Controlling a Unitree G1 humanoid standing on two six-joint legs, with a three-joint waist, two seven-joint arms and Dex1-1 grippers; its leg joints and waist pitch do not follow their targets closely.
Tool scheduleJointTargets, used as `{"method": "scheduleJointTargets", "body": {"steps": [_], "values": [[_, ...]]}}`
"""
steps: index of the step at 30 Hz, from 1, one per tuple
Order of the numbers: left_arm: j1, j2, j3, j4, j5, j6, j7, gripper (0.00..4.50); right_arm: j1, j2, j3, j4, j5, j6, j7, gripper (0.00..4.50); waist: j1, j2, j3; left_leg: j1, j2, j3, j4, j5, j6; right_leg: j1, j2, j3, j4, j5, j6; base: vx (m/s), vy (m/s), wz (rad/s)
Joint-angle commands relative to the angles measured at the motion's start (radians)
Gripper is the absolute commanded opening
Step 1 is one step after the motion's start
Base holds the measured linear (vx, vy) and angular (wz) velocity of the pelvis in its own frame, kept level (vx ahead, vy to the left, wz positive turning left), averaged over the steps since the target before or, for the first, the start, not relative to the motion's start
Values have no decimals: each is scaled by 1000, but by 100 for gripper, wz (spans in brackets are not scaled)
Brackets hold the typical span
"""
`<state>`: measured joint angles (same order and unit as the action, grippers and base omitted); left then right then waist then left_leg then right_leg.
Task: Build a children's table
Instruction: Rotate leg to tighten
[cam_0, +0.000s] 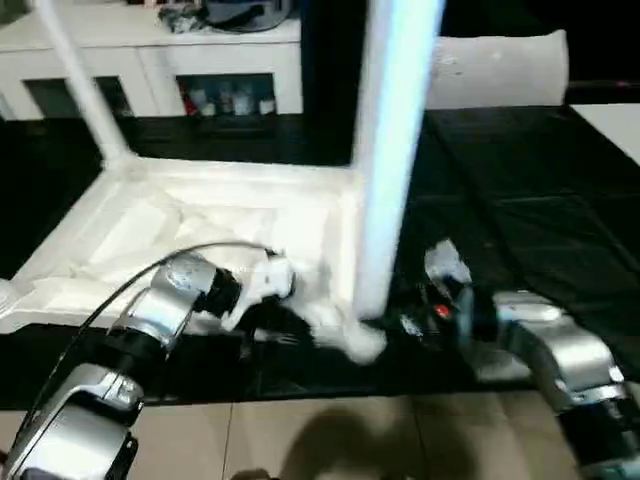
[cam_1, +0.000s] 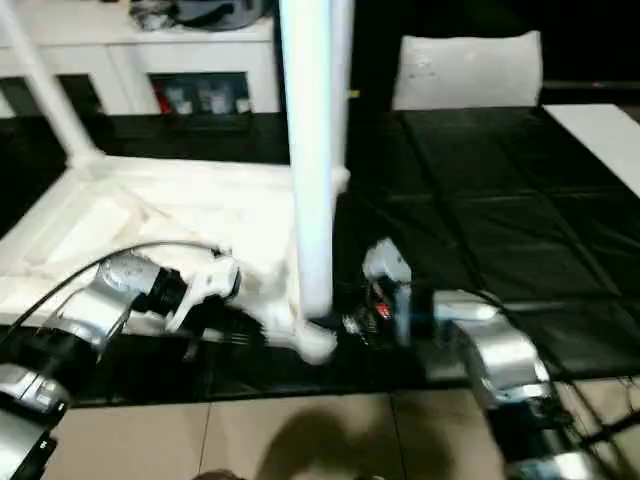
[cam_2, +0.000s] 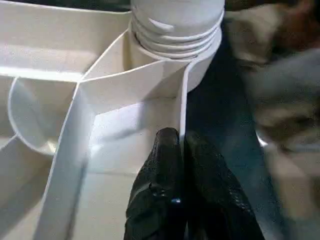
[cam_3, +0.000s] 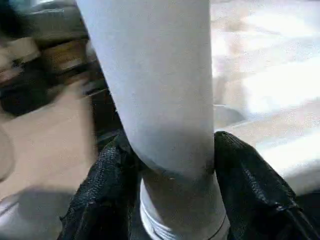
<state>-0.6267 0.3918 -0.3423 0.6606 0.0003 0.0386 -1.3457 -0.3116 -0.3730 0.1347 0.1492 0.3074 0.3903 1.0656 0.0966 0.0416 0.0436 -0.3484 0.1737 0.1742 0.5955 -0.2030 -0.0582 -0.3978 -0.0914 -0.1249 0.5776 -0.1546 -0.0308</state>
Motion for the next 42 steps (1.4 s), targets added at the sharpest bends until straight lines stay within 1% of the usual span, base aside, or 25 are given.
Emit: {"method": "scheduleJointTargets", "body": {"steps": [1,2,3,4,6,9,12,14,16,19,21,22,24,26,27,28,30,32,33,34,36,37,40,41,42], "values": [[-45,-131,0,15,-16,67,132,0,-59,113,8,52,-38,39,-214,195,-6,1,-52,7,43,-23,-71,-244,16,45,-75,44,-107,-595,-42,0,0,0],[-53,-149,6,25,-12,86,166,0,-72,139,1,68,-52,47,-266,195,-24,-5,-49,8,42,-26,-71,-270,5,41,-69,35,-116,-610,-32,0,0,0],[-65,-170,14,38,-5,109,212,0,-90,170,-9,91,-68,60,-331,195,-32,2,-55,3,42,-32,-72,-276,-2,49,-72,35,-109,-582,-33,0,0,0],[-80,-194,24,59,5,133,275,0,-111,206,-21,119,-79,83,-404,195,-40,1,-54,1,44,-31,-75,-283,0,48,-70,37,-111,-567,-34,0,0,0],[-101,-226,49,89,11,163,372,0,-141,249,-38,166,-105,94,-509,194,-64,3,-59,2,44,-34,-75,-292,7,50,-70,39,-104,-494,-72,0,0,0],[-122,-261,85,114,13,190,483,0,-171,293,-55,216,-131,95,-611,194,-75,-1,-61,-5,39,-27,-69,-250,34,55,-72,45,-100,-439,-104,0,0,0],[-132,-281,101,119,29,185,532,0,-179,318,-38,239,-174,84,-648,194,-71,-4,-61,-7,38,-22,-67,-211,60,54,-71,47,-100,-443,-103,0,0,0],[-123,-279,96,104,41,176,519,0,-170,321,-29,236,-189,37,-633,249,-68,-4,-63,-9,39,-22,-67,-187,67,56,-72,48,-99,-433,-99,0,0,0],[-114,-269,82,92,46,164,500,0,-159,321,-38,223,-176,22,-623,266,-63,-4,-65,-12,42,-23,-68,-159,75,59,-72,51,-92,-392,-103,0,0,0],[-89,-234,62,74,48,126,436,0,-129,288,-49,194,-162,-11,-589,298,-58,0,-66,-7,50,-23,-70,-159,78,56,-72,54,-86,-337,-130,0,0,0],[-77,-216,49,64,47,93,393,0,-113,267,-57,181,-158,-29,-571,318,-56,2,-68,-10,52,-23,-70,-150,84,60,-73,56,-75,-268,-156,0,0,0],[-65,-202,40,53,41,54,347,0,-101,249,-63,175,-160,-43,-557,318,-55,2,-67,-9,53,-23,-70,-150,86,59,-73,57,-76,-259,-161,0,0,0],[-45,-182,28,35,29,11,278,0,-80,217,-67,155,-151,-71,-502,350,-53,3,-67,-8,54,-21,-69,-155,89,61,-76,59,-73,-239,-180,0,0,0],[-33,-165,17,26,33,0,240,0,-65,196,-74,139,-142,-91,-460,350,-50,3,-67,-8,56,-20,-69,-158,92,61,-77,60,-71,-233,-186,0,0,0],[-20,-138,-1,22,39,-31,183,0,-43,161,-76,103,-111,-109,-374,371,-45,4,-66,-5,56,-18,-69,-163,95,61,-74,60,-73,-238,-184,0,0,0],[-14,-128,-6,20,38,-40,161,0,-34,144,-74,88,-100,-112,-339,371,-41,2,-66,-6,56,-18,-69,-166,98,62,-75,61,-72,-240,-181,0,0,0],[-5,-108,-9,11,23,-47,109,0,-6,80,-40,44,-81,-137,-209,395,-27,6,-64,-3,61,-16,-70,-174,100,60,-74,60,-72,-256,-173,0,0,0],[-1,-84,-16,6,14,-59,56,0,8,41,-40,12,-44,-114,-133,414,-19,4,-60,-5,62,-16,-73,-190,104,61,-74,61,-75,-293,-161,0,0,0],[0,-66,-25,8,16,-74,18,0,11,14,-43,-3,-18,-90,-89,427,-16,4,-60,-3,62,-17,-73,-193,95,59,-75,60,-76,-319,-154,0,0,0],[0,-60,-28,9,17,-79,6,0,12,3,-40,-8,-13,-86,-73,427,-15,1,-59,-3,61,-17,-73,-195,94,60,-75,60,-78,-331,-151,0,0,0],[0,-45,-37,9,20,-91,-24,0,14,-27,-31,-18,-3,-74,-29,445,-7,1,-58,0,62,-17,-73,-198,84,55,-76,62,-80,-367,-139,0,0,0],[1,-34,-44,8,21,-100,-49,0,13,-46,-22,-19,0,-68,7,445,-6,-2,-57,0,61,-17,-74,-204,76,54,-77,61,-83,-387,-134,0,0,0],[6,-5,-66,-4,22,-116,-118,0,13,-94,11,-24,5,-70,103,445,-4,0,-59,-2,61,-18,-73,-205,77,55,-76,61,-82,-395,-128,0,0,0],[8,-1,-71,-8,22,-118,-131,0,15,-105,20,-26,8,-70,126,445,-4,-4,-58,-3,60,-17,-73,-204,78,55,-76,61,-82,-395,-128,0,0,0],[10,8,-80,-15,23,-123,-156,0,17,-122,36,-32,20,-62,170,445,-3,-3,-59,-3,60,-18,-73,-201,78,56,-77,60,-82,-399,-128,0,0,0]]}}
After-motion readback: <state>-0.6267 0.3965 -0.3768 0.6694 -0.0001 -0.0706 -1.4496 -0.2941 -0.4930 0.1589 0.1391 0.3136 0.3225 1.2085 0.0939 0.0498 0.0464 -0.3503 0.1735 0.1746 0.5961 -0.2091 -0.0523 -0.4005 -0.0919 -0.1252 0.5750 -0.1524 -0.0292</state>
